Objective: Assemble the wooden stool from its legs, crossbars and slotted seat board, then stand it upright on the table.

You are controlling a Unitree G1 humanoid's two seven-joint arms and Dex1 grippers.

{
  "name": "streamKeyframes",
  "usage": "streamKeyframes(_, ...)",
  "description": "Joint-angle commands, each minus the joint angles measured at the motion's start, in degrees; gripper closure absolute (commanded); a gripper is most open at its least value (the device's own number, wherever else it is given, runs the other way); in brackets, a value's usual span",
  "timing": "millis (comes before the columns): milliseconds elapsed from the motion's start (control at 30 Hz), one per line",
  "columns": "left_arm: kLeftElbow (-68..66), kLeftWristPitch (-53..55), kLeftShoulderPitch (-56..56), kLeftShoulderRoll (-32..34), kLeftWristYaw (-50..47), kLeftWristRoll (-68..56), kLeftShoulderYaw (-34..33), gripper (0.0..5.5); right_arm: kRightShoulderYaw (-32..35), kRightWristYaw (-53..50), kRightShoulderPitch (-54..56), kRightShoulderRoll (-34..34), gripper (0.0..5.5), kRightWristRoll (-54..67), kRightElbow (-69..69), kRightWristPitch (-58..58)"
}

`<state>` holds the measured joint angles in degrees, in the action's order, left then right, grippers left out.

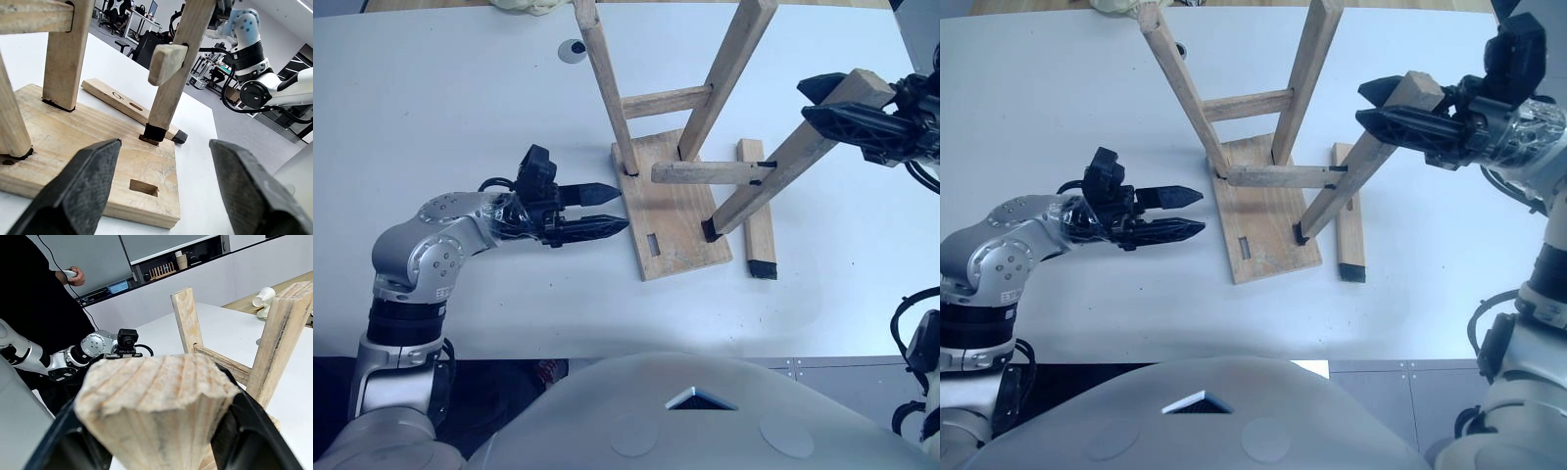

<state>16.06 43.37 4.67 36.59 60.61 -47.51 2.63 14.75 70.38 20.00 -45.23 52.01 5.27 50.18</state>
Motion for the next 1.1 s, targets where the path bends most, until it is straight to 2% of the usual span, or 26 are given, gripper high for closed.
streamKeyframes(33, -0.55, -0.44, 0.98, -0.22, 0.10, 1.11, 0.24, 2.19, -0.96, -1.24, -0.14, 1.64, 3.35, 0.88, 1.17, 0.18)
streamKeyframes(300, -0.55, -0.43, 0.83, -0.49, 0.23, 1.17, -0.10, 2.19, -5.21, 3.04, -2.16, -1.68, 3.35, -5.07, 1.26, -4.99)
streamKeyframes(667, -0.41, -0.40, 0.08, -0.36, -0.29, 1.85, 0.21, 2.19, -15.80, 11.71, 2.71, -6.82, 3.35, -13.36, -2.06, -13.49)
streamKeyframes(833, -0.91, -1.23, -0.61, 0.36, -0.54, 5.74, 2.61, 2.19, -17.25, 12.19, 3.38, -6.82, 3.35, -14.62, -1.97, -15.08)
streamKeyframes(1100, 0.19, -0.35, -1.00, 0.83, 0.43, 3.48, 0.14, 2.19, -18.01, 11.62, -2.01, -8.09, 3.35, -14.98, 1.80, -17.38)
